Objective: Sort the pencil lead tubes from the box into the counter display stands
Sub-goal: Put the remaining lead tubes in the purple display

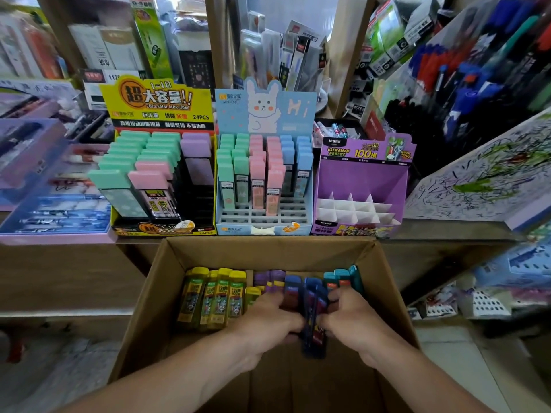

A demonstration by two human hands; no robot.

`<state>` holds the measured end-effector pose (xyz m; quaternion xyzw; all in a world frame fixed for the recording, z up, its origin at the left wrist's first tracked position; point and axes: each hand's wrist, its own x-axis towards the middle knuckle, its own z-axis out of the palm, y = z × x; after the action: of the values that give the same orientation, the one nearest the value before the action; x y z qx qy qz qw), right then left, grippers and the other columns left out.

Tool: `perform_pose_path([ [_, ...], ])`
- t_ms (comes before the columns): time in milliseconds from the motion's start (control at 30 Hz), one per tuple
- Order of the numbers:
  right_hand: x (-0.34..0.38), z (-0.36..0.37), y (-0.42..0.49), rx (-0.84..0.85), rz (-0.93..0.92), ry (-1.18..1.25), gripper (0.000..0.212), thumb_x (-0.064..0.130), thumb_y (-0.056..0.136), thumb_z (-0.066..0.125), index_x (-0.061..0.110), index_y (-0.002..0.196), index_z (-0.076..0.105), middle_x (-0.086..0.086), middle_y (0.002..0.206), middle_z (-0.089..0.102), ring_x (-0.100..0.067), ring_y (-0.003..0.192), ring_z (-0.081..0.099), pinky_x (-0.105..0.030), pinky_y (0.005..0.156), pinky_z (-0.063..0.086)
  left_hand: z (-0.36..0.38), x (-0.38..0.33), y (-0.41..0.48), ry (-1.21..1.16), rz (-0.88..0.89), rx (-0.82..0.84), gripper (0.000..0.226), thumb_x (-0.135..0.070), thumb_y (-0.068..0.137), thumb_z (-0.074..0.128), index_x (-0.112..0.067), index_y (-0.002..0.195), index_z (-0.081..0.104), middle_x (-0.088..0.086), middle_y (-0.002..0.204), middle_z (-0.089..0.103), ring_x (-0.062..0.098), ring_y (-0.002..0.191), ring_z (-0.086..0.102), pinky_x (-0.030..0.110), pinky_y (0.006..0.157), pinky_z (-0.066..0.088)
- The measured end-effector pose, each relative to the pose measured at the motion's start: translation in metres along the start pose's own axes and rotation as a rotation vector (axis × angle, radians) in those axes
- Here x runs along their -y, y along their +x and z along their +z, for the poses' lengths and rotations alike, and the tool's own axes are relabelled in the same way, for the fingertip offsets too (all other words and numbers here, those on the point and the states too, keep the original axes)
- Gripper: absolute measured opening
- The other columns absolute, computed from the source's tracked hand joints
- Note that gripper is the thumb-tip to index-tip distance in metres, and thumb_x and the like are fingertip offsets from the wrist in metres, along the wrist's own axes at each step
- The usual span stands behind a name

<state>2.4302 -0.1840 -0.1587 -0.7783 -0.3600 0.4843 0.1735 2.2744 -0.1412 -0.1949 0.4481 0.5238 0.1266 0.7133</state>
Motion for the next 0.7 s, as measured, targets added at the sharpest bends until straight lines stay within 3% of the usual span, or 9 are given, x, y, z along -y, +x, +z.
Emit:
perform_pose_path([
  [100,0.0,0.001,0.0,-0.001,0.019,-0.015,0.03,0.004,0.092,0.068,0.029,0.101,0.055,0.0,0.106,0.067,-0.014,0.099,0.064,-0.036,0.092,0.057,0.0,0.001,-0.003,0.032,-0.018,0.011,0.031,-0.008,0.084,0.071,-0.023,0.11,0.076,-0.001,0.106,0.079,0.015,0.105,0.072,0.034,0.093,0.061],
  [233,-0.002,0.001,-0.001,0.013,0.019,-0.002,0.032,0.005,0.09,0.071,0.029,0.107,0.056,0.003,0.106,0.067,-0.009,0.097,0.062,-0.021,0.07,0.047,0.003,0.001,-0.007,0.04,-0.045,0.028,0.034,-0.008,0.085,0.073,-0.025,0.115,0.072,-0.002,0.111,0.078,0.015,0.109,0.07,0.036,0.097,0.06],
  [367,-0.001,0.002,-0.003,0.037,0.044,-0.007,0.035,0.002,0.089,0.07,0.03,0.105,0.058,0.003,0.105,0.068,-0.013,0.099,0.064,-0.033,0.089,0.056,0.006,0.002,-0.011,0.008,-0.064,0.041,0.043,-0.005,0.083,0.074,-0.026,0.12,0.068,0.0,0.117,0.075,0.019,0.113,0.068,0.04,0.098,0.059],
  [633,0.0,0.003,-0.001,0.135,0.084,0.124,0.037,0.008,0.083,0.079,0.026,0.114,0.067,0.003,0.107,0.076,-0.017,0.105,0.067,-0.042,0.1,0.054,0.009,0.001,-0.021,-0.01,-0.085,0.033,0.041,-0.003,0.083,0.069,-0.031,0.112,0.071,0.002,0.113,0.075,0.022,0.112,0.068,0.044,0.101,0.056],
  [700,-0.001,0.004,0.002,0.175,0.098,0.152,0.037,0.007,0.084,0.078,0.024,0.115,0.068,0.0,0.109,0.076,-0.02,0.108,0.068,-0.044,0.1,0.056,0.01,0.001,-0.023,0.014,-0.082,0.035,0.037,-0.005,0.083,0.068,-0.032,0.108,0.073,0.001,0.11,0.076,0.02,0.11,0.068,0.038,0.095,0.057],
])
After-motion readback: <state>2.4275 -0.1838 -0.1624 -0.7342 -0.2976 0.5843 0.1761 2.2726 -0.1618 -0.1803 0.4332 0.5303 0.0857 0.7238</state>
